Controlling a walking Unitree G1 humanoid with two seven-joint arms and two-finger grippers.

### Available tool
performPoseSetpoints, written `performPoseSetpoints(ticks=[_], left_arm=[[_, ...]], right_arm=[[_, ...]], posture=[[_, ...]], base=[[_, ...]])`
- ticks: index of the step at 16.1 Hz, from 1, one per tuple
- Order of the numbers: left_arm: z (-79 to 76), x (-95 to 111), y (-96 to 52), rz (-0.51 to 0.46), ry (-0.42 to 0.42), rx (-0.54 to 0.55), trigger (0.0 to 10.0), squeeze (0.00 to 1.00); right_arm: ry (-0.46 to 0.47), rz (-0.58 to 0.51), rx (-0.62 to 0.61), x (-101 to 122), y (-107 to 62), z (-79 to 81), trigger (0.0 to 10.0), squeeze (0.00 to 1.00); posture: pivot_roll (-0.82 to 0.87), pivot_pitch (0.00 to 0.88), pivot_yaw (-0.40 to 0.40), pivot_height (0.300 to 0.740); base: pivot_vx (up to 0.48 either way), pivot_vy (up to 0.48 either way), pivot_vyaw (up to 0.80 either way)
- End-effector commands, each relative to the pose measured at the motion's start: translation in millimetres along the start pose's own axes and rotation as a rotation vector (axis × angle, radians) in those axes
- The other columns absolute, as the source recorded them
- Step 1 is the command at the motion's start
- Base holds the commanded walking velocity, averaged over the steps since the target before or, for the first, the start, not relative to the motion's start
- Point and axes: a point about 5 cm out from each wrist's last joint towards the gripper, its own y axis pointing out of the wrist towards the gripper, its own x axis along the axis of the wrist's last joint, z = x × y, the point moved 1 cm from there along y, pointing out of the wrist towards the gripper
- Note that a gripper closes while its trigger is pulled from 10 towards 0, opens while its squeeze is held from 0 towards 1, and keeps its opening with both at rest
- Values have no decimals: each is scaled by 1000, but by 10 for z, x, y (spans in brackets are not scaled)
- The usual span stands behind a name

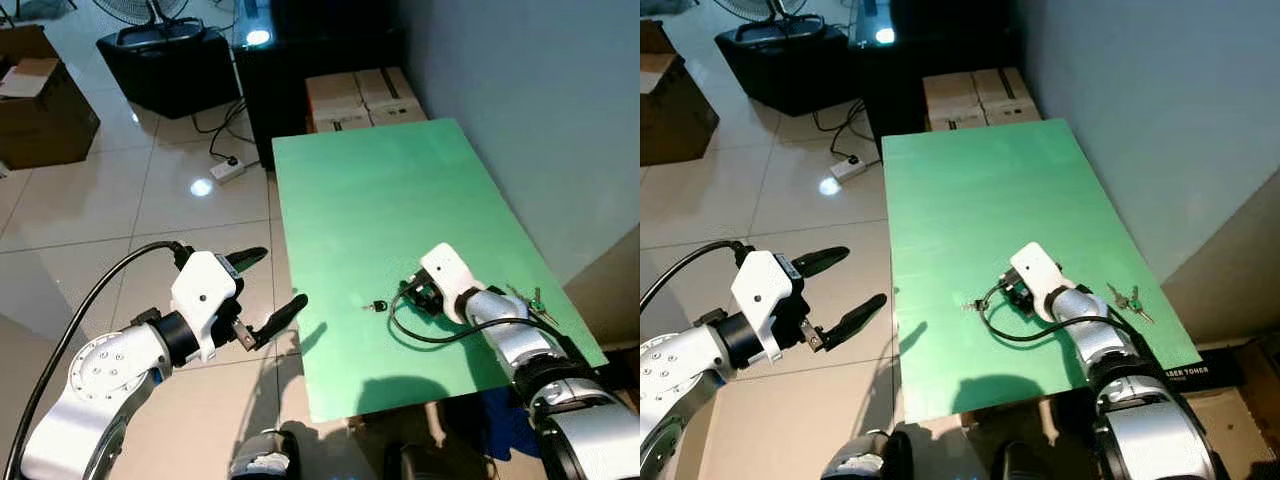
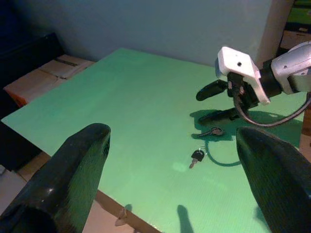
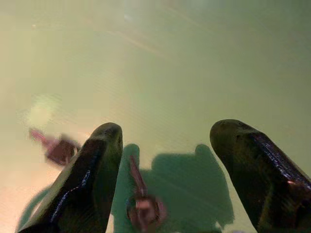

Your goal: Hang keys on a hook

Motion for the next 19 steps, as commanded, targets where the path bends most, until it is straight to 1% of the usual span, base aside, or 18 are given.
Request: performPoseSetpoints(ticks=[1,3,4,5,6,7,8,11,13,15,16,17,19], left_arm=[[28,-8,-15,12,16,9,10000,0],[43,2,-28,19,30,15,10000,0],[48,0,-36,24,32,17,10000,0],[54,-5,-58,31,33,24,10000,0],[53,-6,-70,32,34,28,10000,0],[55,-3,-71,33,35,29,10000,0],[62,8,-67,29,39,36,10000,0],[52,5,-63,24,35,48,10000,0],[30,-10,-67,24,24,43,10000,0],[33,-9,-61,26,23,35,10000,0],[32,-7,-59,26,23,31,10000,0],[29,-7,-58,26,23,27,10000,0],[30,-6,-71,28,23,23,10000,0]], right_arm=[[56,-59,-62,101,24,-49,10000,0],[91,-57,-91,129,45,-67,10000,0],[92,-53,-90,131,51,-61,10000,0],[119,-38,-61,114,66,-17,10000,16],[125,-11,-29,82,77,28,10000,149],[81,8,13,79,90,73,10000,675],[71,8,21,117,106,71,10000,1000],[97,7,15,119,103,59,10000,1000],[115,30,31,42,94,115,10000,1000],[121,56,53,15,101,151,10000,1000],[120,91,67,-20,102,171,10000,1000],[112,148,73,-86,94,189,10000,1000],[117,204,24,-146,90,173,10000,992]], posture=[[148,121,71,740],[169,132,73,740],[175,135,71,740],[179,134,68,740],[179,134,68,740],[182,136,68,740],[183,132,61,740],[176,126,51,740],[171,124,54,740],[168,135,65,740],[168,132,68,740],[168,132,68,740],[174,130,74,740]], base=[[0,0,0],[0,0,0],[0,0,0],[0,0,0],[0,0,0],[0,0,0],[0,0,0],[0,0,0],[0,0,0],[0,0,0],[0,0,0],[0,0,0],[0,0,0]])
